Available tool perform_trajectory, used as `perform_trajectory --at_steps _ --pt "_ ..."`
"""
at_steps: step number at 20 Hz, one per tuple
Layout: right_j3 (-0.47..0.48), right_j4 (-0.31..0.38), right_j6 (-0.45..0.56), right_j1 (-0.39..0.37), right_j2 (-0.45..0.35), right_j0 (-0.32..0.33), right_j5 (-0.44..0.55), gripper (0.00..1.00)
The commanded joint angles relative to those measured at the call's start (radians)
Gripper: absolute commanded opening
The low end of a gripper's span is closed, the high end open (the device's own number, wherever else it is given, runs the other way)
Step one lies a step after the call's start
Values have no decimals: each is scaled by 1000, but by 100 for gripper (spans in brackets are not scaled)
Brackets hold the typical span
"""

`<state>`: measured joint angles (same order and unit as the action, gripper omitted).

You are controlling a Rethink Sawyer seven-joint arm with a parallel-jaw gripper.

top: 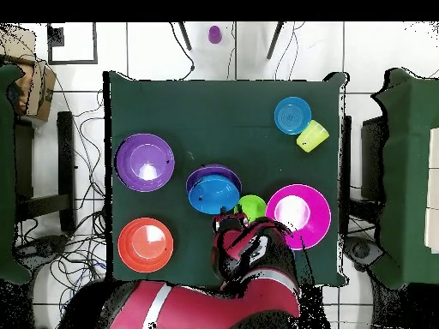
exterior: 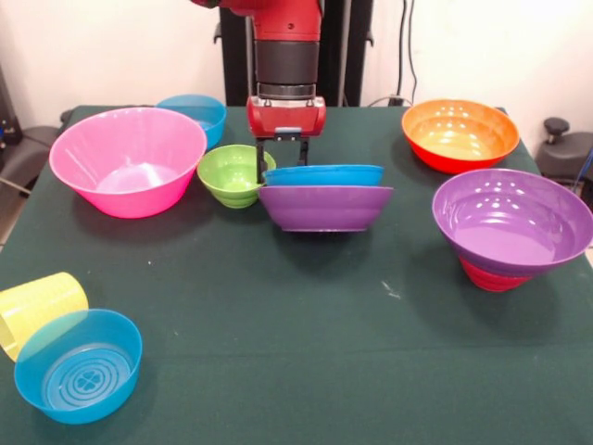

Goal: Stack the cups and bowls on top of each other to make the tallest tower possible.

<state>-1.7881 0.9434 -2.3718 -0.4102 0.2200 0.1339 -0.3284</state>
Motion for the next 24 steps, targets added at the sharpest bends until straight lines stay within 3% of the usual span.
perform_trajectory --at_steps 1,8,9,13,20,24 --pt "94 70 8 47 -121 4 4 100" --pt "100 71 -6 47 -128 7 -17 100" --pt "98 75 -10 46 -133 12 -21 0" --pt "88 124 -25 26 -177 30 22 0" --pt "100 62 -29 42 -149 13 11 0" --pt "89 68 -41 30 -164 20 18 0"
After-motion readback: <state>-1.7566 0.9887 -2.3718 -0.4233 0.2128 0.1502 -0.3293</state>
